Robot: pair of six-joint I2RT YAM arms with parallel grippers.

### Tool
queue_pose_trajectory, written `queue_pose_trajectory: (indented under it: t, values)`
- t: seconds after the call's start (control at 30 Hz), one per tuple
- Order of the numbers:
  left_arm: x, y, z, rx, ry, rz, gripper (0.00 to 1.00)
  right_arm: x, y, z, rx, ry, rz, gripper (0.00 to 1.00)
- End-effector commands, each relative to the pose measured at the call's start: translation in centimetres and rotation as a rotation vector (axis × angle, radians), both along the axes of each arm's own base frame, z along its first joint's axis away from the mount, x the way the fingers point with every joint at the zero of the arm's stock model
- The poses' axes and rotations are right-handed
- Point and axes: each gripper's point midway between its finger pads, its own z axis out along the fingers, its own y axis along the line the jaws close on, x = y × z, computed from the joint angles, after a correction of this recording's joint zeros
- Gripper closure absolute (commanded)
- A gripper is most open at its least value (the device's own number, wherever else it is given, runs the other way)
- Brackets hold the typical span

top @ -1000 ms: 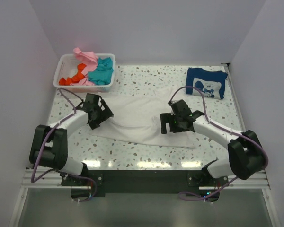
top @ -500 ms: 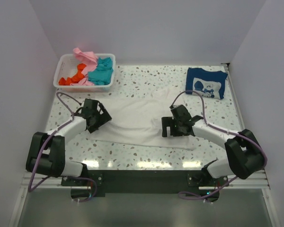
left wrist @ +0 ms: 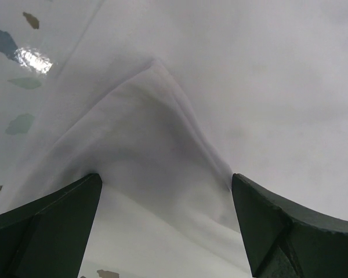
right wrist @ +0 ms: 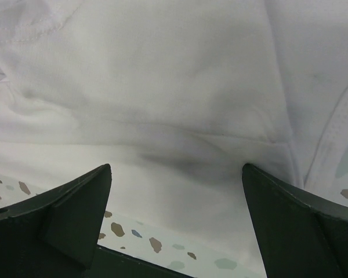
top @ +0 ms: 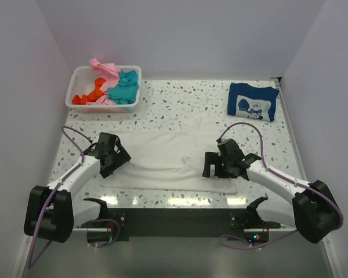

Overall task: Fold and stack the t-shirts
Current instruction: Fold the tshirt

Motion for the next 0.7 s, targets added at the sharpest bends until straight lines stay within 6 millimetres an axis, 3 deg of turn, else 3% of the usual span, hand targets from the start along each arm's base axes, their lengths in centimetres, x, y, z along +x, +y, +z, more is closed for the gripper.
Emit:
queue_pose_trajectory:
  t: [0.0, 0.17, 0.33, 0.5, 0.67]
  values:
    - [-3.8, 1.8, -1.3, 0.066, 0.125, 0.065, 0.0, -3.2, -2.2, -1.5, -0.063, 0.117, -0.074, 0.01]
    - [-4.2, 2.4, -0.6, 0.086, 0.121, 0.115, 0.0, -3.4, -3.7, -1.5, -0.11, 0.103, -0.153, 0.01]
    - [-2.9, 2.9, 2.0, 0.11, 0.06, 0.134, 0.0, -1.3, -3.1, 1.3, -0.107, 0.033, -0.129, 0.01]
    - [-0.1, 1.7, 4.7, 0.051, -0.05, 0.101, 0.0, 1.1, -0.6, 5.5, -0.009, -0.072, -0.048, 0.01]
    - [1.8, -0.2, 4.6, -0.027, -0.083, 0.054, 0.0, 2.6, 2.2, 6.6, 0.115, -0.114, -0.011, 0.01]
